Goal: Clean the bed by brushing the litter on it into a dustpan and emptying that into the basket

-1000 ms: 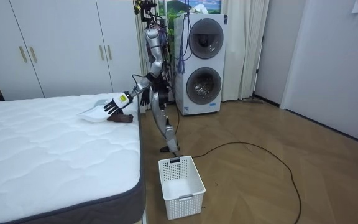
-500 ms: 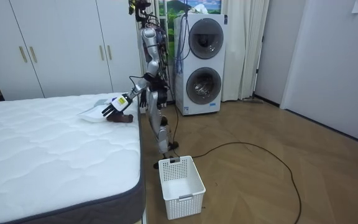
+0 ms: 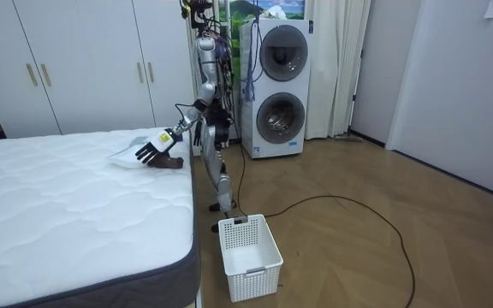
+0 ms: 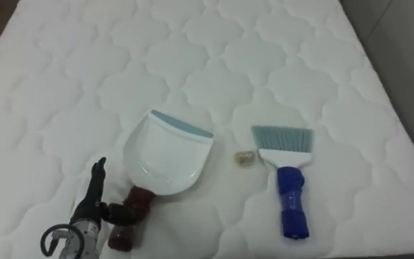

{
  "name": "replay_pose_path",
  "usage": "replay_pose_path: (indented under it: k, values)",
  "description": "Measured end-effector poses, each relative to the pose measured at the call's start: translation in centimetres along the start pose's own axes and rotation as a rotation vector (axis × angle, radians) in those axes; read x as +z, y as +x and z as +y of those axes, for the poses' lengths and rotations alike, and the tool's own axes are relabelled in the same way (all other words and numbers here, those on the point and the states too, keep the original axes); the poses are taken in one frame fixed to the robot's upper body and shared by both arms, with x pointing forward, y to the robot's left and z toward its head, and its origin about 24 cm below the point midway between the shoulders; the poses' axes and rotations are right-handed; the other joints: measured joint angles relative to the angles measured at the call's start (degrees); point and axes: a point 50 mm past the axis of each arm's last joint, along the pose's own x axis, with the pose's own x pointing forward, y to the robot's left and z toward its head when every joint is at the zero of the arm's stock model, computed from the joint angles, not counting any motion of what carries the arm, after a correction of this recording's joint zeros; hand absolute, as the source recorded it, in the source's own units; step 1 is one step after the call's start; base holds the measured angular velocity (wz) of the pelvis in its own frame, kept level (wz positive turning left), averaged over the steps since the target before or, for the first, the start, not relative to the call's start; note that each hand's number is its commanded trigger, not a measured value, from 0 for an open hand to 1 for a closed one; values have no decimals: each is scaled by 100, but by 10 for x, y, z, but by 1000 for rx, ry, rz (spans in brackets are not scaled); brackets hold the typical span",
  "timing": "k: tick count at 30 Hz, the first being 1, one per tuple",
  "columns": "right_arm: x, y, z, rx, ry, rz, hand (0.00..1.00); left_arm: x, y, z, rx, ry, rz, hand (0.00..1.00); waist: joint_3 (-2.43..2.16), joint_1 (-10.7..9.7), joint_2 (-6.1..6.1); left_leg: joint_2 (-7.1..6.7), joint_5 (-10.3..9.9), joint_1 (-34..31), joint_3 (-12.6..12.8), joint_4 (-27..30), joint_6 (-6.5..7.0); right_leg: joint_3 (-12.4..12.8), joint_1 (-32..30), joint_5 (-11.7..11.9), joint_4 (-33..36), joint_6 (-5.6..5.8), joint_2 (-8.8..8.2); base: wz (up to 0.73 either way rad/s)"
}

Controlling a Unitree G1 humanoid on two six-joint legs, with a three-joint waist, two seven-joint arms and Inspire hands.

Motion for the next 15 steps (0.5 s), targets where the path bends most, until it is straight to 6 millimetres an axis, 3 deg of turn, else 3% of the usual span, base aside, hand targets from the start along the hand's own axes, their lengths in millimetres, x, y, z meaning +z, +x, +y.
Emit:
replay_pose_path:
  k: [6, 9, 15]
  values:
    - [8, 2, -2, -4, -12, -12, 0, 2, 1, 0, 3, -3, -2, 0, -2, -121, 11, 9, 0, -251, -6, 75, 0, -139, -199, 1, 74, -6, -9, 4]
    - [8, 2, -2, -4, -19, -10, 0, 10, 6, 1, 19, -8, -24, 0, -1, -133, 11, 12, 0, -252, -5, 72, 0, -273, -194, 1, 71, -7, -21, 2]
    - [9, 2, -2, -4, -19, -12, 0, 17, 9, 2, 31, -10, -42, 0, 4, -128, 19, 52, -13, -250, 8, 62, 1, -315, -196, 0, 70, -7, -21, 0]
